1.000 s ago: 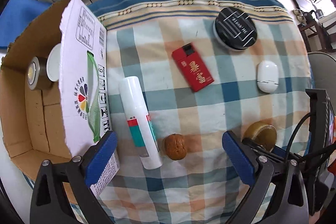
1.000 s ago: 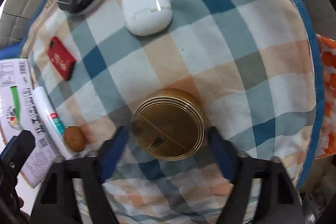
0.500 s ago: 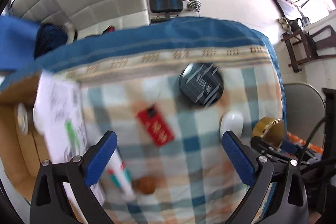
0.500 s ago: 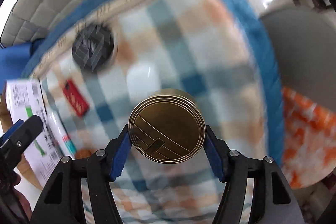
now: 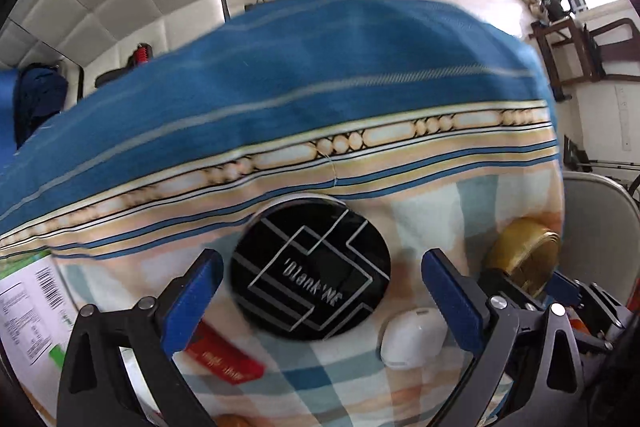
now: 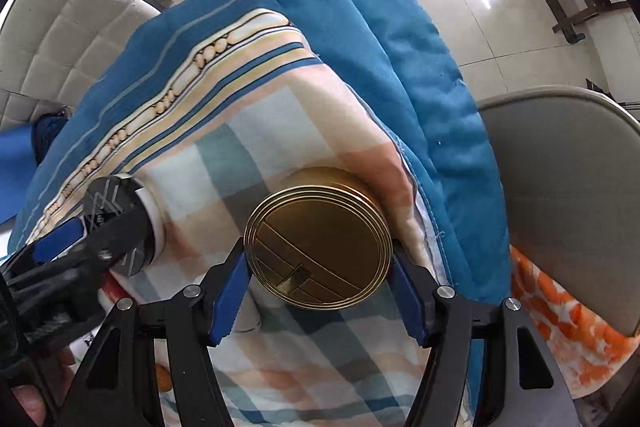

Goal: Organize rigid objects
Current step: 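Grasp the black 'Blank ME' tin with the left tool while the right tool grasps the gold tin, then carry the black tin and gold tin over the box with both tools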

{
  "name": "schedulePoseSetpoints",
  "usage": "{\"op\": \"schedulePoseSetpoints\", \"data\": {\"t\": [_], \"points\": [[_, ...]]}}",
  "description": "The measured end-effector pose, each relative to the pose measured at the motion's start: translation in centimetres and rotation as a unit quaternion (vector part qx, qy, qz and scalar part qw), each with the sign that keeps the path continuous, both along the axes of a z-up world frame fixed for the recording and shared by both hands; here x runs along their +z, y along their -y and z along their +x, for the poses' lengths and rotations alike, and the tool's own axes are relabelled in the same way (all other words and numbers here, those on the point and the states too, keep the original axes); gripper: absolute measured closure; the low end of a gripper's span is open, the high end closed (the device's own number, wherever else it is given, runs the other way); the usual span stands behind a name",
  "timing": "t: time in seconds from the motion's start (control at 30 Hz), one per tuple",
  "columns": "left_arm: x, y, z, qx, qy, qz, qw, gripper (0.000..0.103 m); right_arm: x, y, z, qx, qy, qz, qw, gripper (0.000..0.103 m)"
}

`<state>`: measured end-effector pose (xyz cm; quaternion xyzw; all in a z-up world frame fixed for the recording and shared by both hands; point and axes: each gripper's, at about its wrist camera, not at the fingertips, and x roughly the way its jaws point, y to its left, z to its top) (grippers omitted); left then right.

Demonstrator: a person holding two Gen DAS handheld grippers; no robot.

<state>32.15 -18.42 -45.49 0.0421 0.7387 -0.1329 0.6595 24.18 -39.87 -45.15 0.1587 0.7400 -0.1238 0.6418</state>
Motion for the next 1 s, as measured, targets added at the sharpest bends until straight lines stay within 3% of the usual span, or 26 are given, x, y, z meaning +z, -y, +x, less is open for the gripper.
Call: {"op": "schedulePoseSetpoints", "data": {"t": [0.07, 0.17, 0.37, 0.5, 0.73, 0.77, 1.0], "points": [[-0.5, 0.2, -0.1, -0.003, 0.0, 0.004, 1.0, 0.011, -0.4, 0.2, 0.2, 0.005, -0.004, -0.002, 1.0, 0.035], [-0.4, 0.1, -0.6, -0.016, 0.017, 0.014, 0.9996, 0.029, -0.9, -0.3, 0.1, 0.017, -0.007, -0.009, 1.0, 0.035], [0.8, -2.5, -2.1, -0.031, 0.034, 0.024, 0.9987, 0.029, -1.4, -4.1, 0.7, 0.037, -0.006, -0.007, 0.999, 0.035], [-0.3, -3.8, -2.8, -0.026, 0.024, 0.031, 0.9989, 0.028, -1.9, -6.6, -0.8, 0.063, -0.005, 0.013, 0.998, 0.035], [-0.4, -2.8, -3.5, -0.035, 0.037, 0.044, 0.9977, 0.026, -3.8, -8.9, -0.6, 0.069, -0.02, -0.005, 0.997, 0.036], [-0.1, -2.6, -3.7, -0.032, 0.042, 0.046, 0.9975, 0.03, -3.8, -9.4, -0.6, 0.072, -0.021, -0.012, 0.997, 0.036], [3.7, -2.5, -5.5, -0.024, 0.061, 0.022, 0.9976, 0.03, -2.4, -12.4, -1.7, 0.084, -0.01, -0.02, 0.996, 0.036]]}}
